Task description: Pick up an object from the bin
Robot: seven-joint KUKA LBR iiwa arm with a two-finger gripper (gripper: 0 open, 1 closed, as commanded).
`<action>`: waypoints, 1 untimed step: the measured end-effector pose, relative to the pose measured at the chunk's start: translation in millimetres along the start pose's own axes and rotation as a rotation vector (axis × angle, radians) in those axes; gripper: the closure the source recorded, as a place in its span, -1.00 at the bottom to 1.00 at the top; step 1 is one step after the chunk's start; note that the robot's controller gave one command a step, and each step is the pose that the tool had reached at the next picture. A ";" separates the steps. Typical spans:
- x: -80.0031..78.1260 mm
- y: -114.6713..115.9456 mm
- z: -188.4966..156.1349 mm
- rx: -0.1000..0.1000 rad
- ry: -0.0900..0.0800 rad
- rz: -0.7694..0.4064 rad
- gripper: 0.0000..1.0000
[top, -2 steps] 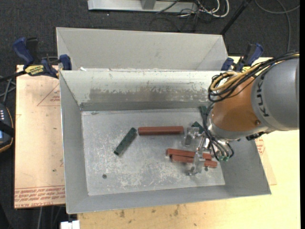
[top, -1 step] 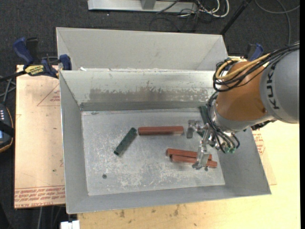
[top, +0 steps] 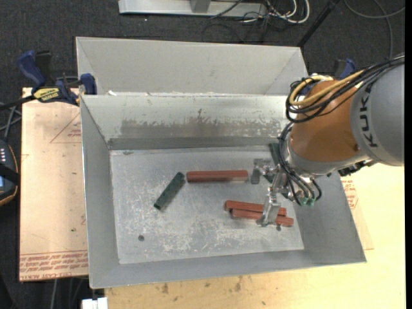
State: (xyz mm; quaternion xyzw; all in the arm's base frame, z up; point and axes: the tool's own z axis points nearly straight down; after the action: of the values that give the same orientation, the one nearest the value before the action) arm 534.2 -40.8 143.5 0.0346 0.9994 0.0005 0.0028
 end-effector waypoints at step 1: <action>5.6 9.2 67.3 0.000 0.001 -0.076 -1.00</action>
Offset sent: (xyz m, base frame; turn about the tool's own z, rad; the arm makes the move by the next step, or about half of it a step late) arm -0.0082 0.0146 -0.0735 0.0786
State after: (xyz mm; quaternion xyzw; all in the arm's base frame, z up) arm 529.7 -31.1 76.2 -0.0034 1.0000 0.0003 0.0021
